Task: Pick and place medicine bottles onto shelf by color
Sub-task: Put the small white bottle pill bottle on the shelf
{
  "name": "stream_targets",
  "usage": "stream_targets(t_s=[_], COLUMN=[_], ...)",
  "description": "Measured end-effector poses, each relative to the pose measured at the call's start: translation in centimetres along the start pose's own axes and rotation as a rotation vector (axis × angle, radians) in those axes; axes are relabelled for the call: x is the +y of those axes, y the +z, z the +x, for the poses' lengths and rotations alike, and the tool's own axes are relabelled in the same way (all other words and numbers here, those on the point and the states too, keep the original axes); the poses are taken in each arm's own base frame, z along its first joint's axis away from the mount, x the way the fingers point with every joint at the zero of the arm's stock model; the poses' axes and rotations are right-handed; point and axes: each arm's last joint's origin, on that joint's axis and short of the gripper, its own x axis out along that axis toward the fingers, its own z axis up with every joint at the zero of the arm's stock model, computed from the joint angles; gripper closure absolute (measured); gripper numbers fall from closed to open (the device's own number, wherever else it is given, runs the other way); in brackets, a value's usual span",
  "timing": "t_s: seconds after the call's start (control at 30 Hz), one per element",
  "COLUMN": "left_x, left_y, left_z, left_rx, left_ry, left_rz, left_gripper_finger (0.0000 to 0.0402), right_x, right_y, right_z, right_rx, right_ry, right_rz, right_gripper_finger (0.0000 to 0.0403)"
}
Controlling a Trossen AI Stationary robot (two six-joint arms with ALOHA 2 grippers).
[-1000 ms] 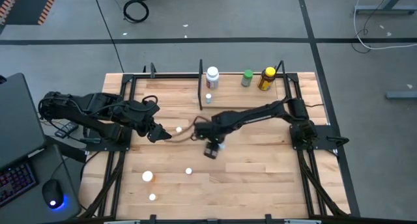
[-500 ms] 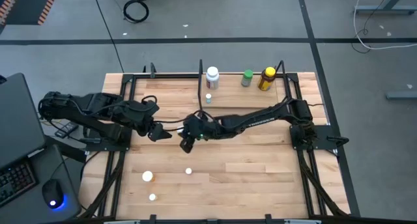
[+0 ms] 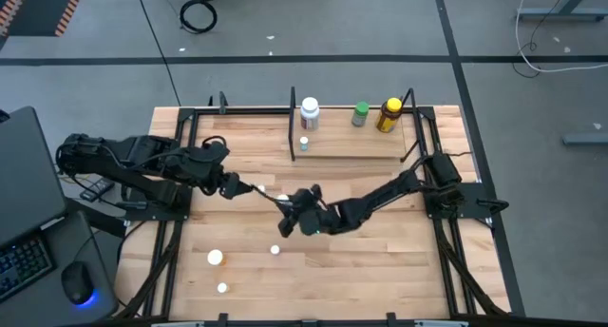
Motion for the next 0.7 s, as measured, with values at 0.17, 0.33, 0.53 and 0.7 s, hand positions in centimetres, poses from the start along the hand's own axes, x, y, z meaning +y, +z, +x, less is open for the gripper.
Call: stream_targets(t_s=[0.17, 0.33, 0.53, 0.7], left_x=[0.0, 0.0, 0.1, 0.1], left_y=[0.1, 0.1, 0.2, 0.2], left_z=[0.0, 0.0, 0.0, 0.3], left_rx=[-0.038, -0.043, -0.070, -0.087], left_ry=[0.013, 0.016, 0.028, 0.048], left_rz=[-0.003, 0.007, 0.010, 0.014], left_gripper_finger=[0.0095, 0.0095, 0.0095, 0.0095], right_x=[-2.8, -4.9, -6.7, -8.0], right_y=[-3.1, -4.8, -6.0, -7.2], right_z=[-0.6, -1.0, -1.5, -1.8], right_rx=[-0.006, -0.003, -0.021, 0.039], right_ry=[-0.046, -0.053, -0.103, -0.109], right_rz=[0.024, 0.016, 0.005, -0.042], right_gripper_finger=[0.0230, 0.0229, 0.0229, 0.0228])
